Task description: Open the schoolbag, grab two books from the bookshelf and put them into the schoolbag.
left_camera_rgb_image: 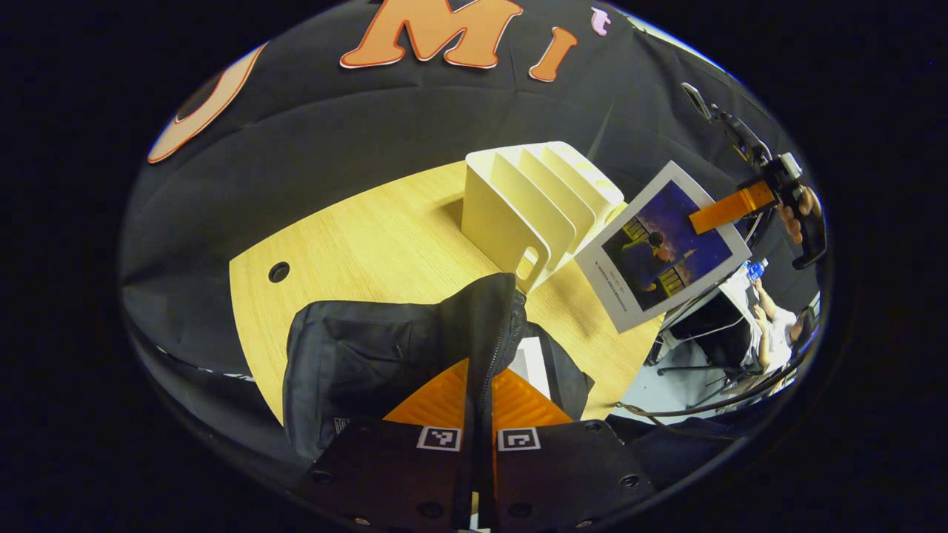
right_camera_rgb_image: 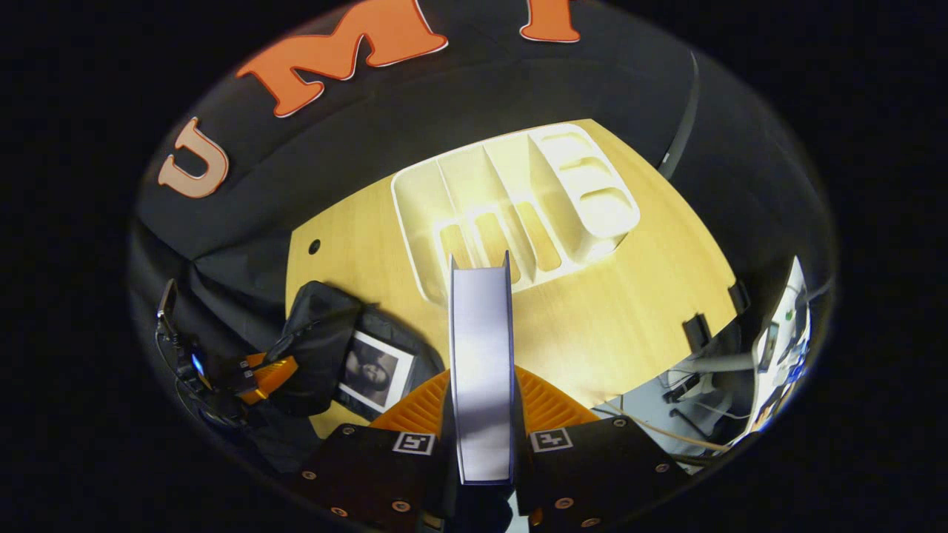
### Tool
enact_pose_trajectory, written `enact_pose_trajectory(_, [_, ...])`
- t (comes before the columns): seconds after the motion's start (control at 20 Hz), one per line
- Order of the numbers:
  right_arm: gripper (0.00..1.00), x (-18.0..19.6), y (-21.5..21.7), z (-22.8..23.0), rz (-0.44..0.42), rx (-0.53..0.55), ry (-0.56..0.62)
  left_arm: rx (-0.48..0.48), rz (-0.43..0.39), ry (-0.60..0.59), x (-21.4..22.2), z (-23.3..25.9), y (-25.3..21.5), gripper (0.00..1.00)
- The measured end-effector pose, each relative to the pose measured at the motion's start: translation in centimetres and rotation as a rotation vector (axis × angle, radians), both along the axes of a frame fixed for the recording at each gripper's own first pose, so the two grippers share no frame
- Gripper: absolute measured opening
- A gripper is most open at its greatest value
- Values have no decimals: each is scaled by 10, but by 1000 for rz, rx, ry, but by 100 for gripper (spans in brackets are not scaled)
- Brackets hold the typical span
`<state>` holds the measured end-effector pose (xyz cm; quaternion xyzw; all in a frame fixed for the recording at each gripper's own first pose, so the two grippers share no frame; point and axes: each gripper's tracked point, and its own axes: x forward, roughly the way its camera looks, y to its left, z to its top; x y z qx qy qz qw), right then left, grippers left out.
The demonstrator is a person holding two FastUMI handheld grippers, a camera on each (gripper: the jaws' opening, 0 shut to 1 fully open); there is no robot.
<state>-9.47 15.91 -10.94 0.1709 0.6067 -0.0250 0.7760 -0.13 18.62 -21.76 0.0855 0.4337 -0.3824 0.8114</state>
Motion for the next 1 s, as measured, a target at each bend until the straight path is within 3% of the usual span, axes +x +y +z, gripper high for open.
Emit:
enact_pose_trajectory(0.4, [32, -21, 71, 13, -80, 214, -66, 2, -58, -31, 0, 6, 0, 4])
enact_pose_trajectory(0.6, [32, -22, 103, 9, -106, 348, -116, -10, -39, -33, 1, 9, 1, 4])
enact_pose_trajectory(0.9, [32, -13, 150, -18, -139, 491, -150, -35, -50, -60, -3, 18, -3, 4])
enact_pose_trajectory(1.0, [32, -10, 157, -33, -144, 490, -165, -37, -40, -63, -2, 20, -2, 4])
